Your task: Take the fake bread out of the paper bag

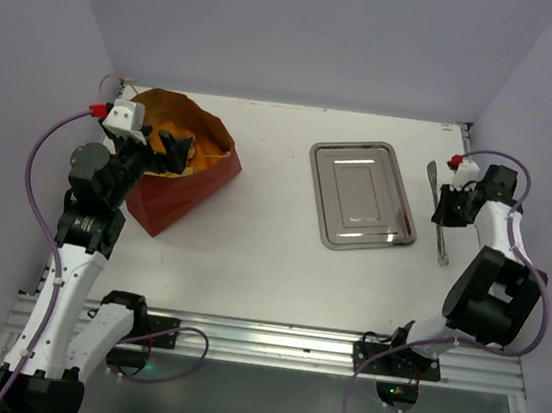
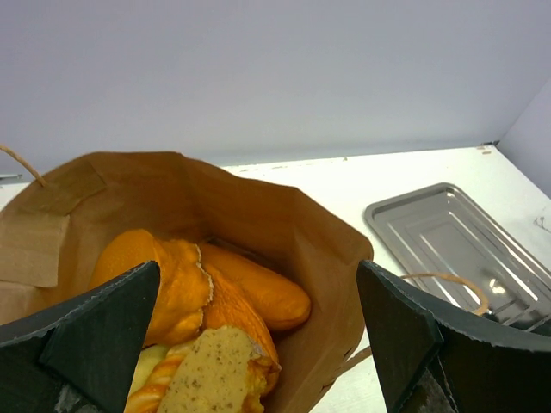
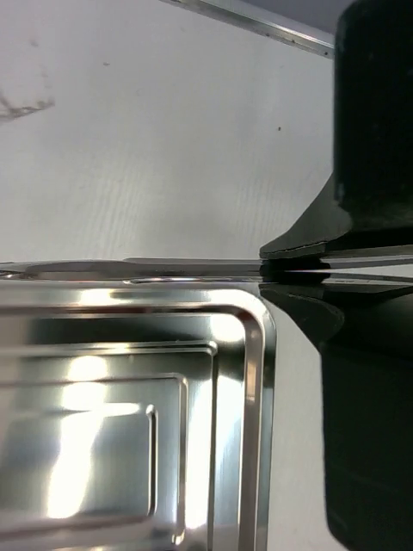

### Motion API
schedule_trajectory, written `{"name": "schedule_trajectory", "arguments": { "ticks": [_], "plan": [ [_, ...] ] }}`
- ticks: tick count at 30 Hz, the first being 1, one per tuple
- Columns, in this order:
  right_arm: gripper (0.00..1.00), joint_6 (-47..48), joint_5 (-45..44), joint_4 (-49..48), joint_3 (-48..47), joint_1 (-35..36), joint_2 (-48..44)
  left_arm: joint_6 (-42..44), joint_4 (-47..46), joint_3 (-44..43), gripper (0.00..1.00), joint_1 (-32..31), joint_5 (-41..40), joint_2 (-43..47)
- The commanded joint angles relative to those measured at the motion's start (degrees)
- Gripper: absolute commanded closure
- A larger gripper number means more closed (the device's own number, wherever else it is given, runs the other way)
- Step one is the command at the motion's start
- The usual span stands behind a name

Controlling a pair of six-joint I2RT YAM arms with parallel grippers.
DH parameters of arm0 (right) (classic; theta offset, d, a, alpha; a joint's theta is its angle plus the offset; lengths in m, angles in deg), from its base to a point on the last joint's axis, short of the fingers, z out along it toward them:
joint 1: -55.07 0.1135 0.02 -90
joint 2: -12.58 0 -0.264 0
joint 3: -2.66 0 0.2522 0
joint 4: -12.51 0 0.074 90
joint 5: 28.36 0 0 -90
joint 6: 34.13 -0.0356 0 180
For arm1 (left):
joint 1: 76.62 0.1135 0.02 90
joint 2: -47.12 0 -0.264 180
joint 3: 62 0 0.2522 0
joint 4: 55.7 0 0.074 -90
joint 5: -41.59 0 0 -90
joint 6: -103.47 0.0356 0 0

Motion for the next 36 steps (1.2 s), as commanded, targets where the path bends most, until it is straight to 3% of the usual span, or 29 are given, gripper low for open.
{"name": "schedule_trajectory", "arguments": {
  "ticks": [1, 6, 10, 19, 27, 32, 36],
  "plan": [
    [0.86, 0.6, 12.2, 4.3, -5.4, 0.2, -6.6, -0.7, 1.4, -4.7, 0.00, -0.3, -1.0, -1.0],
    [0.62, -0.6, 15.5, 7.3, -9.2, 2.5, -10.2, -2.0, 3.2, -8.5, 0.00, -0.3, -1.8, -3.0],
    [0.57, -1.9, 16.3, 8.6, -11.8, 5.1, -12.1, -2.5, 5.1, -12.3, 0.00, -0.3, -2.7, -5.8],
    [0.57, -5.0, 15.9, 8.3, -14.8, 11.6, -13.6, -1.5, 10.3, -20.9, 0.00, -0.1, -7.4, -13.5],
    [0.55, -6.2, 16.5, 9.5, -17.9, 15.4, -11.4, 0.1, 13.9, -23.3, 0.00, 0.8, -14.1, -17.1],
    [0.55, -6.5, 19.0, 10.9, -21.3, 19.1, -10.0, 0.7, 18.5, -28.0, 0.00, 3.6, -16.8, -22.5],
    [0.56, -6.8, 20.3, 11.4, -23.4, 22.1, -9.0, -0.1, 22.0, -33.9, 0.00, 8.3, -13.9, -28.2]
  ]
}}
